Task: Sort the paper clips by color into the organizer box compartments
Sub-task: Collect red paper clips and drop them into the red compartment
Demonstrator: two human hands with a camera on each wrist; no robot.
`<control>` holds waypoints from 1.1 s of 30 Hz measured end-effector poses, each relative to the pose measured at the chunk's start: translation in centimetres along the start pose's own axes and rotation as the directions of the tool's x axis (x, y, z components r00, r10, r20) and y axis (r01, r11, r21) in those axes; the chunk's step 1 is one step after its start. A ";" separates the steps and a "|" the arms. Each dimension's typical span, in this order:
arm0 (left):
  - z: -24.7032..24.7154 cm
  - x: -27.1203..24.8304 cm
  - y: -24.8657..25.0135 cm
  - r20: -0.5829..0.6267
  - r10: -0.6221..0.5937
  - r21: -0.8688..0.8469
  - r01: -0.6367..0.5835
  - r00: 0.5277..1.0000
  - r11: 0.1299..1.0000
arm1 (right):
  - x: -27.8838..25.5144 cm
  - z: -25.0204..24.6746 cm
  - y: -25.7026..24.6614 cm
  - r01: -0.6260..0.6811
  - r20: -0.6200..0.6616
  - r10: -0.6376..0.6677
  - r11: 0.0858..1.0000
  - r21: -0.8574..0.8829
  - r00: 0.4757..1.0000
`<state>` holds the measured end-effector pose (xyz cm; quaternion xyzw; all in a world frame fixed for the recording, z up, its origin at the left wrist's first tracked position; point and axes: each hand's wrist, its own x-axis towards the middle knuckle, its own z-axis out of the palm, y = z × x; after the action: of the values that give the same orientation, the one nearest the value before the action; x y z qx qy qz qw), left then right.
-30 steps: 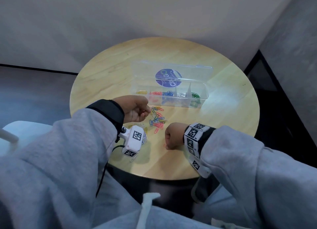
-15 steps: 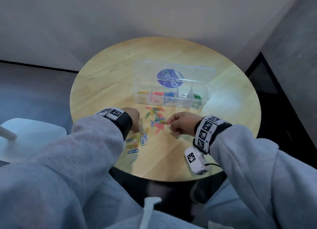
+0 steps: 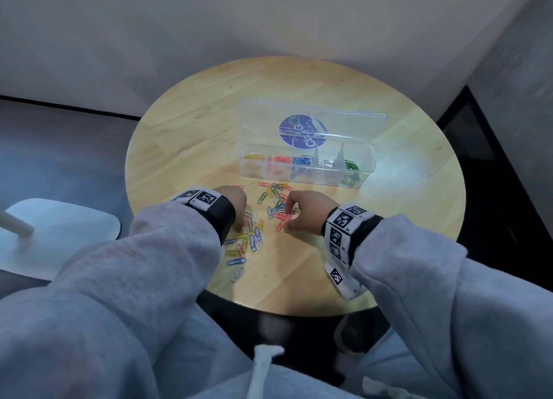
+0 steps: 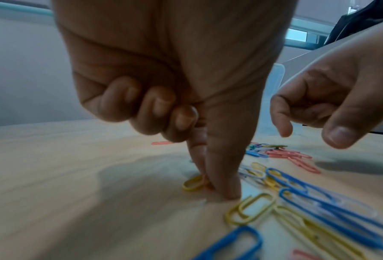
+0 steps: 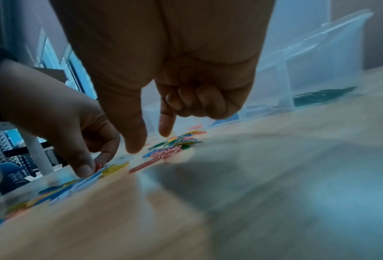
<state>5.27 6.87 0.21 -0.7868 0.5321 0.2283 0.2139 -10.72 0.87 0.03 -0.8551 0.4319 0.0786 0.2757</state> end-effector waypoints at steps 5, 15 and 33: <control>0.1 0.1 0.2 0.012 0.000 0.012 0.000 1.000 1.000 | 0.2 0.4 -0.4 0.051 0.063 -0.042 0.986 -0.160 0.997; 0.0 0.4 0.6 0.028 0.012 0.072 -0.014 1.000 0.997 | 0.5 0.7 -0.2 0.050 0.075 -0.042 0.993 -0.109 0.996; -3.2 -2.3 -1.5 0.022 0.108 -0.878 -0.033 0.994 0.478 | -0.2 0.4 -0.1 0.055 0.179 -0.028 0.988 -0.148 0.983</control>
<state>6.31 7.18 4.29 -0.7544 0.3651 0.5048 -0.2065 -10.69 1.26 -0.21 -0.8722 0.3805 0.1810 0.2485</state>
